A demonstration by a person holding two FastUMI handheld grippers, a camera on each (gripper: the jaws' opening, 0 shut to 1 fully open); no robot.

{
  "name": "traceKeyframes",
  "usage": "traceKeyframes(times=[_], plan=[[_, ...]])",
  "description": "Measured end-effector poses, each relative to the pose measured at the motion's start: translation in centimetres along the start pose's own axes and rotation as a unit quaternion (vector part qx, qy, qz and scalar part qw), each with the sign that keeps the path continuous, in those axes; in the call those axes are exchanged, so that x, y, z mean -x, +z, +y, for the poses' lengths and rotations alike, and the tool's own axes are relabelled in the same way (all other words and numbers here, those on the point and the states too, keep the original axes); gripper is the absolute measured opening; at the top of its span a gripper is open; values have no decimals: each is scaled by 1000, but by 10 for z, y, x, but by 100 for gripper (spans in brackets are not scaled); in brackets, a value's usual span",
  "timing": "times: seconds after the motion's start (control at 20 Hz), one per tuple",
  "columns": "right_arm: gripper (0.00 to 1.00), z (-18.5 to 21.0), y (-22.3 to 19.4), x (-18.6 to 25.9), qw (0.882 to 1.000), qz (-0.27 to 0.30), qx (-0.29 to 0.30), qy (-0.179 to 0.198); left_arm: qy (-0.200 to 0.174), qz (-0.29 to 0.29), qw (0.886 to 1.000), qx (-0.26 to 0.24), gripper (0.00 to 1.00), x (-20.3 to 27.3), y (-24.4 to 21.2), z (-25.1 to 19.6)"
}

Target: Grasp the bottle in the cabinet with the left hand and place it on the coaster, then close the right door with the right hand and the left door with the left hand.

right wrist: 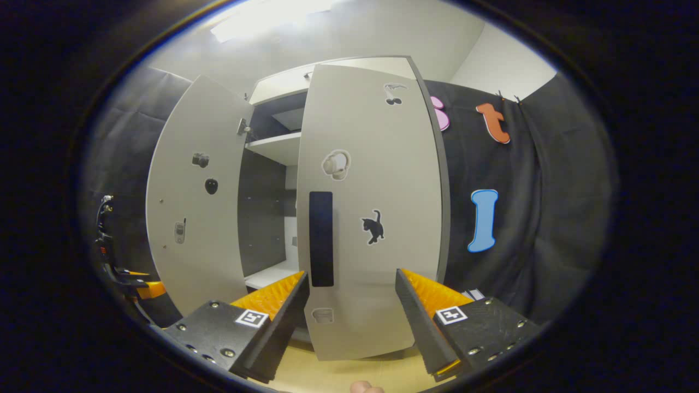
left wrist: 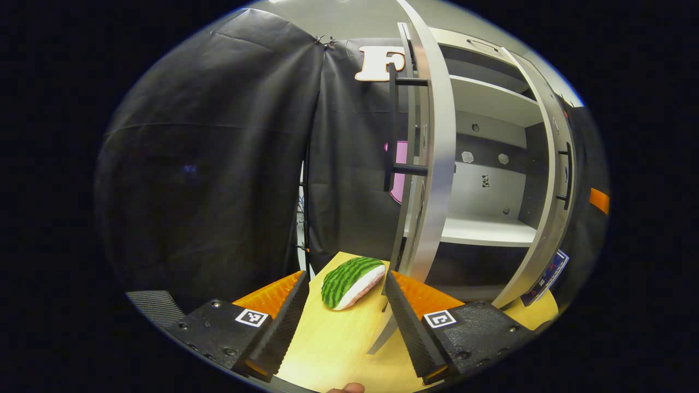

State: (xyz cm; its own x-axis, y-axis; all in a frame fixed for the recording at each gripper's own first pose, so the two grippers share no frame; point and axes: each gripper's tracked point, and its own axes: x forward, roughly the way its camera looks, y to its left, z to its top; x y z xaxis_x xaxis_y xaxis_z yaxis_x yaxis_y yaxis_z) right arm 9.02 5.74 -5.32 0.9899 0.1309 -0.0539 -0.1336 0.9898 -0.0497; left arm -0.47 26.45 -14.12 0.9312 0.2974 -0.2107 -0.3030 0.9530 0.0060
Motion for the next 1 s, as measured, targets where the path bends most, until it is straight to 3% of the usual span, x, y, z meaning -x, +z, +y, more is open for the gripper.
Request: traceKeyframes(times=[0.3, 0.35, 0.45, 0.75, 0.85, 0.9, 1.0], plan=[[96, -4, 1, -4, 1000, 0, -1, 1, -4, 0, 1000, 2, 84, 1, 0, -2], [96, -3, -1, -3, 1000, 0, 0, 1, -4, -1, 1000, 1, 88, 1, 0, -2], [96, -4, -2, -1, 1000, 1, 2, 2, -10, 1, 1000, 2, 88, 1, 1, -5], [96, -6, -2, 3, 1000, 3, 3, 1, -54, 3, 999, 1, 88, 7, -2, -38], [96, -8, -3, 6, 1000, 2, 3, -1, -69, 4, 998, -5, 83, 7, -2, -49], [96, -8, -3, 8, 1000, 3, 3, -2, -80, 6, 997, -8, 88, 7, -3, -55], [96, -11, -3, 12, 1000, 4, 3, -6, -104, 10, 994, -14, 88, 8, -5, -71]])
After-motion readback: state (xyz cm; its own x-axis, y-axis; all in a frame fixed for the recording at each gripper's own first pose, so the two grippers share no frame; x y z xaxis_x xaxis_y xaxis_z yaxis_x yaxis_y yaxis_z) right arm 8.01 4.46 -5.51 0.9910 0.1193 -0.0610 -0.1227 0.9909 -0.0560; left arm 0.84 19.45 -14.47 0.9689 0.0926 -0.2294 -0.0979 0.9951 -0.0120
